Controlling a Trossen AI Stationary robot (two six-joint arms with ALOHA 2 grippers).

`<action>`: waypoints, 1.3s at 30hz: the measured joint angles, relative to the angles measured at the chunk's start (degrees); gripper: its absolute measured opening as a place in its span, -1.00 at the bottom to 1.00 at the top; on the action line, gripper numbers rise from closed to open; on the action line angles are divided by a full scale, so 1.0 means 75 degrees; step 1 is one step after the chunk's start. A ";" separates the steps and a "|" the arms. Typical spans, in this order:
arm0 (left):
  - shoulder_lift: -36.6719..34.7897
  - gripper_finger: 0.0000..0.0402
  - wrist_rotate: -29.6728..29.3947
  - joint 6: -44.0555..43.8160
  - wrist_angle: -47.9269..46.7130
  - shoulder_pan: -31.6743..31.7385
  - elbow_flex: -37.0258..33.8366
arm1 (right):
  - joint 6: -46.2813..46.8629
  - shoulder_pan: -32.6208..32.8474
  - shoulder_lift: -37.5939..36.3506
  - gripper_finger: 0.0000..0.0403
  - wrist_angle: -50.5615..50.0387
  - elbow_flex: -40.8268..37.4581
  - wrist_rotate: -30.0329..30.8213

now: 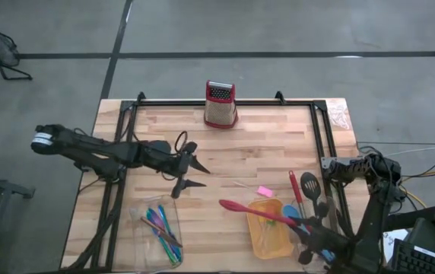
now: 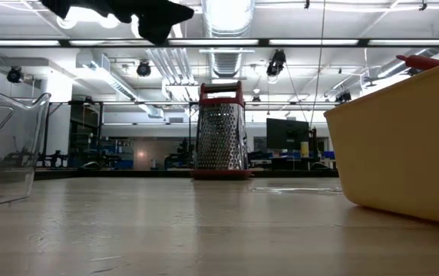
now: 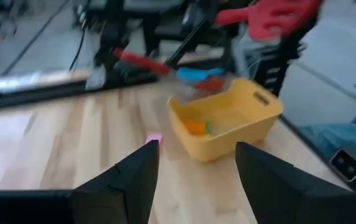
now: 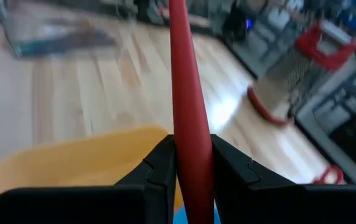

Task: Pick & Place Kitchen Items
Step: Put the red serving spoon into the right transparent bin

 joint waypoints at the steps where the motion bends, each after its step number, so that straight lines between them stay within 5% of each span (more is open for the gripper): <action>1: 0.0001 0.09 0.0136 0.0079 0.0403 -0.0021 -0.0180 | 0.0000 0.0000 0.0000 -0.68 0.0000 0.0000 0.0191; 10: 0.0532 0.09 0.0661 -0.0425 0.3549 -0.0129 -0.0974 | 0.0059 -0.0478 0.0009 -0.68 0.0051 0.0000 0.0749; 24: 0.2498 0.09 0.0695 -0.0295 0.4550 -0.0188 0.0498 | 0.0232 -0.1058 0.0015 -0.68 0.0099 0.0000 0.0767; 39: 0.2643 0.09 0.1292 -0.0236 0.4967 -0.0208 0.0971 | 0.0530 -0.1177 0.0020 -0.68 0.0142 -0.0009 0.0793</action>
